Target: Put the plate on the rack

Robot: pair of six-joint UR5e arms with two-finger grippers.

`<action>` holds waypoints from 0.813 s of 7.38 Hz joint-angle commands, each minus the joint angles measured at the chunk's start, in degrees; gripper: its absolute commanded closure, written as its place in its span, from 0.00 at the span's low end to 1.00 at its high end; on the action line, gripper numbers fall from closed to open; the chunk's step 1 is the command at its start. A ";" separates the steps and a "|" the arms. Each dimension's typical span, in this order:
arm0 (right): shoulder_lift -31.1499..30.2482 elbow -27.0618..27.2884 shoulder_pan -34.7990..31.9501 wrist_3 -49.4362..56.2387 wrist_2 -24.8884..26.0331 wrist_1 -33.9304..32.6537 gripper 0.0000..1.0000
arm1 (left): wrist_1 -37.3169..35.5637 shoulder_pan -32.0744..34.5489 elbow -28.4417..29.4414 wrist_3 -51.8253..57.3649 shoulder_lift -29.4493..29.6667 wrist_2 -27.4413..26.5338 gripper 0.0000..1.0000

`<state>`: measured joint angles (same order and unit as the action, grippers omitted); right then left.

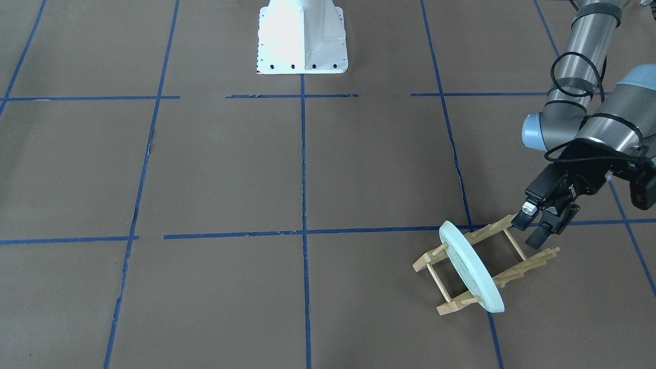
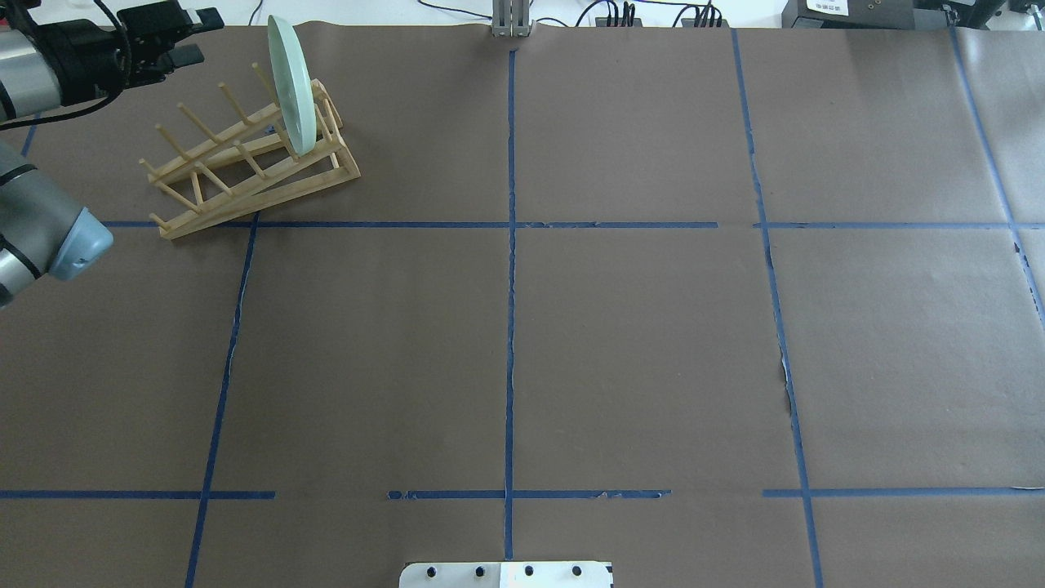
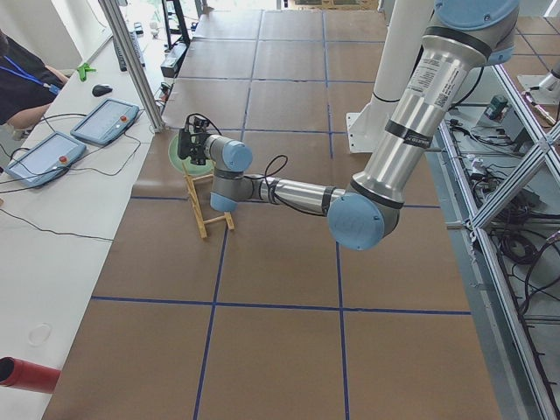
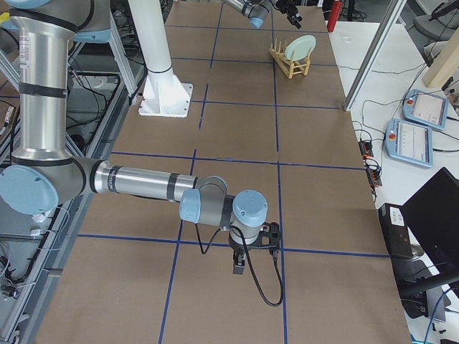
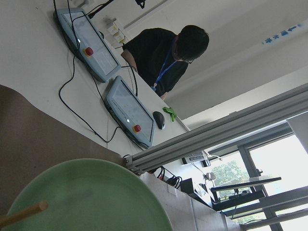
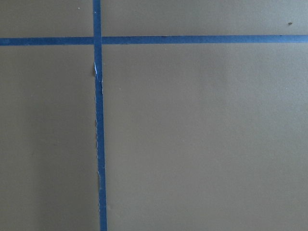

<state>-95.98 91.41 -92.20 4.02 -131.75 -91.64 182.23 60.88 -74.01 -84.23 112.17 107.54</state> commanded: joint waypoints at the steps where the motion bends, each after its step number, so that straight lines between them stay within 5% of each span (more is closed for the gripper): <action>1: 0.00 0.08 0.00 -0.06 0.00 0.05 0.00 | -6.78 5.97 -5.87 14.31 -6.77 6.23 0.00; 3: 0.00 0.08 0.00 -0.06 0.00 0.05 0.00 | -11.60 10.74 -10.25 29.40 -13.87 10.49 0.00; 6: 0.00 0.08 0.00 -0.06 0.00 0.05 0.00 | -30.47 14.80 -23.69 50.95 -23.11 11.99 0.00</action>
<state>-95.98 91.46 -92.20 3.96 -131.75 -91.58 158.81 74.76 -92.50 -41.07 92.88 119.12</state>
